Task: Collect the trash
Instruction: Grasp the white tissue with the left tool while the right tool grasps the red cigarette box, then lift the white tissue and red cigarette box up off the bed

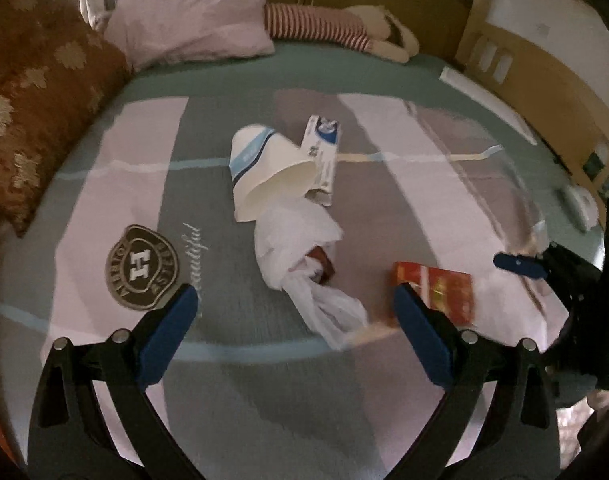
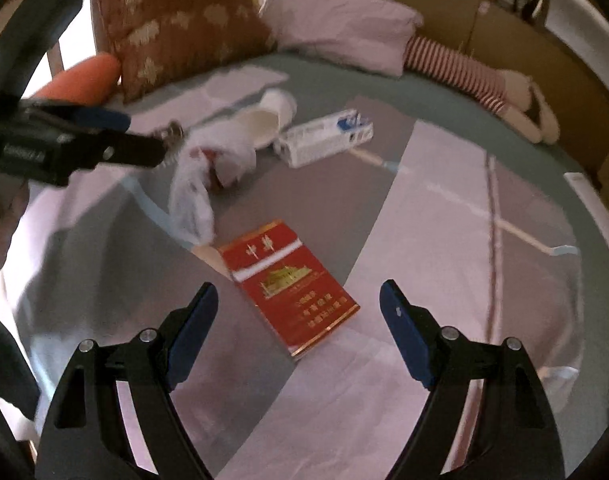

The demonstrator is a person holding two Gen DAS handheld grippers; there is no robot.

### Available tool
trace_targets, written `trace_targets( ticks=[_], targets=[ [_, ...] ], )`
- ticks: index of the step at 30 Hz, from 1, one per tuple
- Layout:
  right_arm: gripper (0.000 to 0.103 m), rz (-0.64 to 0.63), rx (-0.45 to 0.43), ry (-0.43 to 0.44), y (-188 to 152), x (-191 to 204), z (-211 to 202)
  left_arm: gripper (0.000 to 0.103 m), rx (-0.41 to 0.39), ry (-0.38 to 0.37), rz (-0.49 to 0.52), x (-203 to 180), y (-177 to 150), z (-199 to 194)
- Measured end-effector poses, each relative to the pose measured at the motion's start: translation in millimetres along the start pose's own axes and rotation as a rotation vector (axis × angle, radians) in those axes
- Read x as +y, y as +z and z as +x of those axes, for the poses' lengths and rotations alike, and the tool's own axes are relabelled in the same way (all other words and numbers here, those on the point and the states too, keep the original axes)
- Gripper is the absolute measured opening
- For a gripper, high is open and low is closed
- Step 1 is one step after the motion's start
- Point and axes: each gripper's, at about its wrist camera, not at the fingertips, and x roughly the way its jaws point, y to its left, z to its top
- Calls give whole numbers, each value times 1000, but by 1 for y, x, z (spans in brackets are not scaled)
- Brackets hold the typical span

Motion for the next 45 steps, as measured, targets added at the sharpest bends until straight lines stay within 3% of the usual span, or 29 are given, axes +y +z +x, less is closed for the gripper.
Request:
trace_targets(
  ticks=[6, 7, 8, 11, 14, 16, 21, 25, 27, 32, 39, 45],
  targets=[
    [81, -4, 22, 69, 0, -8, 27, 93, 31, 13, -56, 12, 14, 38],
    [81, 5, 28, 84, 1, -9, 29, 82, 38, 7, -58, 13, 14, 41],
    [79, 12, 33, 92, 2, -10, 30, 66, 62, -13, -54, 13, 14, 48],
    [72, 21, 39, 124, 3, -8, 29, 38, 99, -43, -38, 11, 10, 57],
    [64, 8, 63, 92, 6, -2, 24, 22, 88, -29, -12, 8, 6, 53],
    [61, 11, 67, 73, 7, 1, 17, 19, 75, -41, -6, 8, 8, 45],
    [59, 67, 29, 42, 12, 9, -20, 17, -14, -81, -6, 12, 13, -8],
    [59, 223, -63, -2, 22, 6, -64, 17, -84, -92, -1, 13, 10, -63],
    [59, 305, -122, -20, 26, 9, -88, 17, -133, -77, 35, 9, 3, -100],
    [59, 349, -221, -77, 25, 37, -126, 17, -224, -63, 64, 5, -31, -163],
    [59, 415, -320, -145, 15, 51, -149, 17, -216, -7, 84, 6, -65, -170],
    [59, 400, -292, -160, 18, 53, -135, 17, -200, -11, 88, 5, -65, -163]
  ],
)
